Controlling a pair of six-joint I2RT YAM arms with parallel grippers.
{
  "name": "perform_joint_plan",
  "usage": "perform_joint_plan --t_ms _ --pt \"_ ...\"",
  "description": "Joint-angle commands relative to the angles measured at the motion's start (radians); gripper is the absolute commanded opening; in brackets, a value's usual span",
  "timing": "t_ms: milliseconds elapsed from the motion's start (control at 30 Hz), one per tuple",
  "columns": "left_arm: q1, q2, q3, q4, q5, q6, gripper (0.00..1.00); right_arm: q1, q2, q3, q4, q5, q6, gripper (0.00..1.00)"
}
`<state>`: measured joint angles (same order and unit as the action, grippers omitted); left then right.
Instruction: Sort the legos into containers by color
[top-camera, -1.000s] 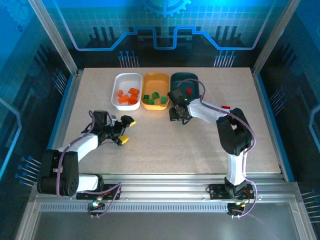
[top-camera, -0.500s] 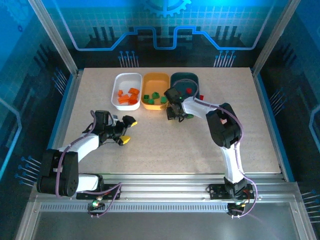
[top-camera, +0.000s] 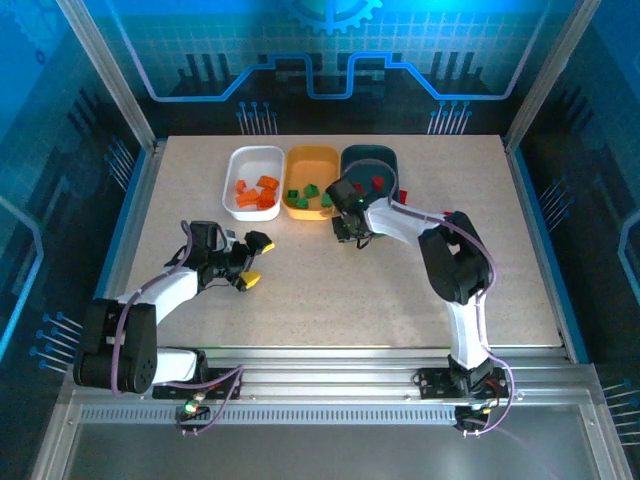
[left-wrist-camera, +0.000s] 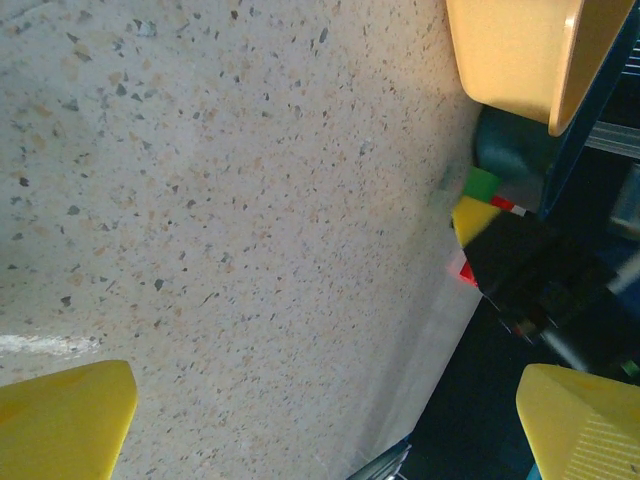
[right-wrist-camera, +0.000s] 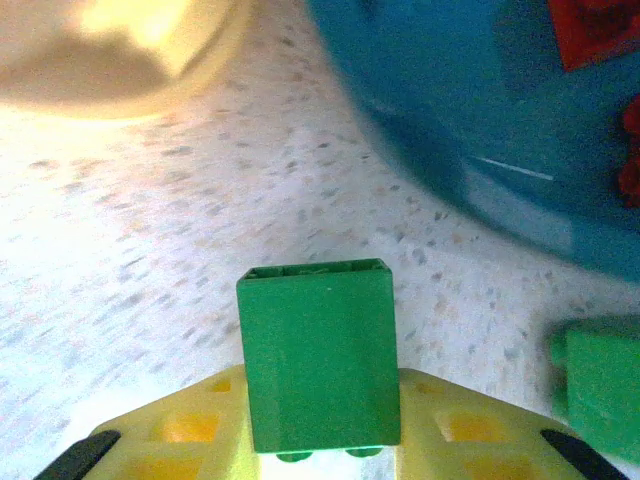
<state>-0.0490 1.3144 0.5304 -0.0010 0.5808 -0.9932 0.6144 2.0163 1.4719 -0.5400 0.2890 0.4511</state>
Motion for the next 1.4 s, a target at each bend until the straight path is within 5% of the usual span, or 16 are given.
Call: perform_joint_plan --t_ms 0,267,367,533,700,933,1133,1367 --pt "-0.005 -0.044 0.023 -0.042 0.004 0.026 0.99 0.035 -0.106 0.028 0.017 0.015 0.001 0.34" --pt "0.184 -0.215 -0.016 0.006 0.055 0.020 0.99 0.010 0.152 0.369 -0.033 -0.018 0.009 0.34" --pt "0.186 -0.234 -0.002 0.012 0.094 0.016 0.99 -0.001 0.237 0.506 -0.080 -0.043 0.002 0.36" --pt "0.173 -0.230 -0.027 0.085 0.154 -0.025 0.99 -0.010 0.289 0.661 -0.170 -0.058 -0.010 0.60" --pt "0.068 -0.226 -0.026 0.101 0.110 -0.029 0.99 -0.011 0.097 0.460 -0.095 0.015 0.001 0.69" --pt "-0.228 -0.132 0.020 0.157 -0.001 -0.022 0.99 -0.073 -0.189 -0.045 -0.009 0.101 0.115 0.72" --pt "-0.393 0.015 0.075 0.238 -0.035 -0.042 0.99 -0.185 -0.258 -0.253 0.057 -0.013 0.108 0.73" --pt "-0.452 0.098 0.114 0.283 -0.036 -0.069 0.99 -0.243 -0.201 -0.288 0.160 -0.141 0.048 0.77"
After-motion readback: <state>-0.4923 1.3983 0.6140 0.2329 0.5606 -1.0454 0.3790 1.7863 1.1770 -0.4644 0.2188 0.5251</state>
